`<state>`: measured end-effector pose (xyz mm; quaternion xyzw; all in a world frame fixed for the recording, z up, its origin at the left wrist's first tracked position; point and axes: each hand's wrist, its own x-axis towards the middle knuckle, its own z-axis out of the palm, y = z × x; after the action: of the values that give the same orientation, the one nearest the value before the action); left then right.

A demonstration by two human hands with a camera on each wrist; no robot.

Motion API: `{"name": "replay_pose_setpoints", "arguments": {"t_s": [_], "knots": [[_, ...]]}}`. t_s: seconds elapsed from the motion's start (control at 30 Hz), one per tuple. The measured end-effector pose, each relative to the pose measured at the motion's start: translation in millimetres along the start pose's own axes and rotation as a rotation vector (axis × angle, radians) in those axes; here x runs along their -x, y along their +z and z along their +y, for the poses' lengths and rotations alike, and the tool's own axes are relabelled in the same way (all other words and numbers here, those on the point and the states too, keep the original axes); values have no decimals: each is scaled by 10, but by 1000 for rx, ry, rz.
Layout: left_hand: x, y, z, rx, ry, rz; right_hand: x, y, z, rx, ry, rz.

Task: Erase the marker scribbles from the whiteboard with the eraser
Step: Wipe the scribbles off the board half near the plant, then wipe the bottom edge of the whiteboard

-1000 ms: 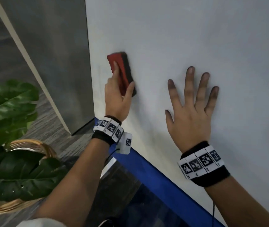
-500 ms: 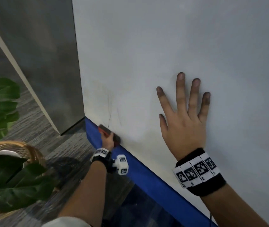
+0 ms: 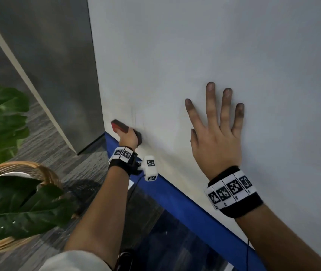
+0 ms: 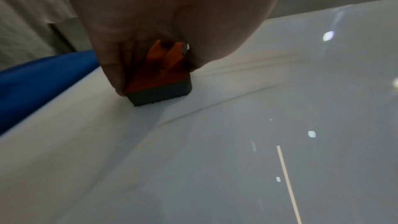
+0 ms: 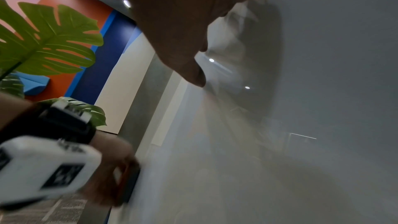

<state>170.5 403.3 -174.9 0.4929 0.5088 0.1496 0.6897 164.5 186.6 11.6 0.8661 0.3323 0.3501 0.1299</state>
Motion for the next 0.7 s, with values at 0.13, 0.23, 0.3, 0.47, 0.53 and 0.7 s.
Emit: {"name": "replay_pose_setpoints", "arguments": {"t_s": [0.13,0.23,0.3,0.47,0.53,0.7], "knots": [[397,-102,682,74,324,38,14,14,-19,-3,2,-4],[713,-50,983,135,585,26,33,25,3,-2,-22,-7],[808,14,902,115,649,20,52,17,33,-13,-39,-22],[892,233,-179,123,352,-27,90,6,75,-24,-72,-63],[910,298,-693,99,132,-68,105,-10,88,-32,-77,-74],[1024,385,-1480,104,-358,-307,195,-152,219,-119,-166,-172]]}}
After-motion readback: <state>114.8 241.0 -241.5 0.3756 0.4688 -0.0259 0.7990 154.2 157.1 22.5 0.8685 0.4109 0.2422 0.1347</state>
